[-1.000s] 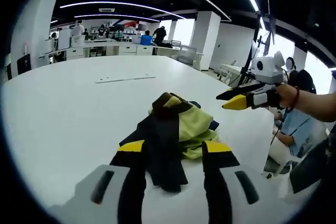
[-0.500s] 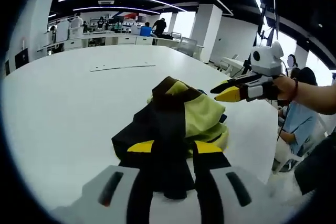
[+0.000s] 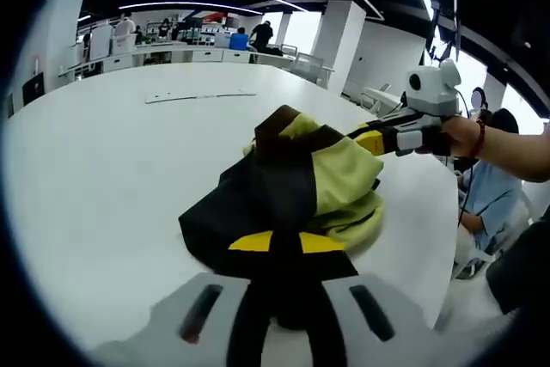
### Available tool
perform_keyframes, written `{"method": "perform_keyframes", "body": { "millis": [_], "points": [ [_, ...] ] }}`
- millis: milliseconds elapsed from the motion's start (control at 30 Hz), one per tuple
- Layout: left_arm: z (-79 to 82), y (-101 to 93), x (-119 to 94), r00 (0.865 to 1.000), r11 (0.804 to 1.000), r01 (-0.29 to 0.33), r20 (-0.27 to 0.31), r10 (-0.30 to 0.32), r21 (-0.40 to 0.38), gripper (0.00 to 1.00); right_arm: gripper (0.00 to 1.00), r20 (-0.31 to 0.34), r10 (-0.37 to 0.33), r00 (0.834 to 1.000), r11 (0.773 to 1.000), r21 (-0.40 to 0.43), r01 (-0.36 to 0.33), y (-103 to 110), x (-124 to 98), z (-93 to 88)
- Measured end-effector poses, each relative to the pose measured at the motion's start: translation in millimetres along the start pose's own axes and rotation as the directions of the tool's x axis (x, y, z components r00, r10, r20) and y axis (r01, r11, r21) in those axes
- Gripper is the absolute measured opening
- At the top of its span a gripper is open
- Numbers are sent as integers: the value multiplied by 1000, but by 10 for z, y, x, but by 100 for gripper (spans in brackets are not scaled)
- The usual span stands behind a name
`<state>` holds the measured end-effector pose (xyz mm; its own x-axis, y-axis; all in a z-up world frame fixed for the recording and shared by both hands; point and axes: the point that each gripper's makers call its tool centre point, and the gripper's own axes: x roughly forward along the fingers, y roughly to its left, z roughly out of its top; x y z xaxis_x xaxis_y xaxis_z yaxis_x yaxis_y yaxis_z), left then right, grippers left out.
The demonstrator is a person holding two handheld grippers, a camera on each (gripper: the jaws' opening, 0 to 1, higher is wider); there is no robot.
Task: Fold the garment on the visible template until the final outline fits inside the template.
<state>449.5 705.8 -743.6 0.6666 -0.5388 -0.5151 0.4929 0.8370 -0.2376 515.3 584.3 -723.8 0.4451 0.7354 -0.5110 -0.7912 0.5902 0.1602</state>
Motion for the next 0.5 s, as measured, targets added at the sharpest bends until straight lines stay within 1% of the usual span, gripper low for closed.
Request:
{"method": "perform_keyframes", "body": {
  "millis": [100,200,300,400,433,500],
  "points": [
    [7,-2,3,1000,1000,-2,2,2,-2,2,4,-5,7,1000,1000,-9,-7,20,13,-11],
    [8,0,-3,1000,1000,-7,8,7,-23,0,0,-6,8,1000,1000,-30,-8,40,5,-10],
    [25,1,-33,1000,1000,-16,11,17,-16,0,0,-5,3,1000,999,-36,-3,39,-20,-3],
    [90,30,-91,999,999,-40,26,40,1,0,0,6,-6,1000,999,-43,6,42,-85,39],
    [99,65,-120,998,998,-60,17,60,22,0,0,12,-6,1000,999,-46,6,41,-105,57],
    [124,82,-167,998,996,-70,11,70,46,0,0,22,-7,1000,999,-50,8,33,-150,94]
  ]
}}
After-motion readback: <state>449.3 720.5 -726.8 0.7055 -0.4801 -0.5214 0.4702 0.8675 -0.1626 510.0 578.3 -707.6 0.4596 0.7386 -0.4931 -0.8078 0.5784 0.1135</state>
